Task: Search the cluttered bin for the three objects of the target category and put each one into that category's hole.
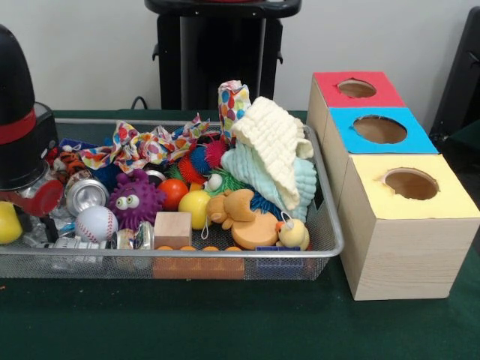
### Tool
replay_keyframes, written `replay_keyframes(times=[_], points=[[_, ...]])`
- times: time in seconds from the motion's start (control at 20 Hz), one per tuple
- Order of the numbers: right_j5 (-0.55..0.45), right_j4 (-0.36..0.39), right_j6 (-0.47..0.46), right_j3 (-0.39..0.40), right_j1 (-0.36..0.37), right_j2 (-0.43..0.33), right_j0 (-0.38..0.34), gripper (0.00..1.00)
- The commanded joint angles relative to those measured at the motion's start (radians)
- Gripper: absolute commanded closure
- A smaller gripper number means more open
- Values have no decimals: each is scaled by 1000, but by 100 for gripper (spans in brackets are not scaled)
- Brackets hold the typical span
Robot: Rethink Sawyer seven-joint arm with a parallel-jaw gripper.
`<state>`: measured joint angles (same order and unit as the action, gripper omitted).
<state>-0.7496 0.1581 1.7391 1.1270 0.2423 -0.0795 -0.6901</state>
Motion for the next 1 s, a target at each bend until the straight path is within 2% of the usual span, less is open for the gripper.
replay_keyframes(times=[0.05,0.3,0.65,1.0], points=[[171,77,1,-53,-115,18,-129,0],[208,112,0,-62,-104,19,-130,0],[199,131,41,-72,-95,62,-107,0],[188,139,30,-93,-104,65,-104,0]])
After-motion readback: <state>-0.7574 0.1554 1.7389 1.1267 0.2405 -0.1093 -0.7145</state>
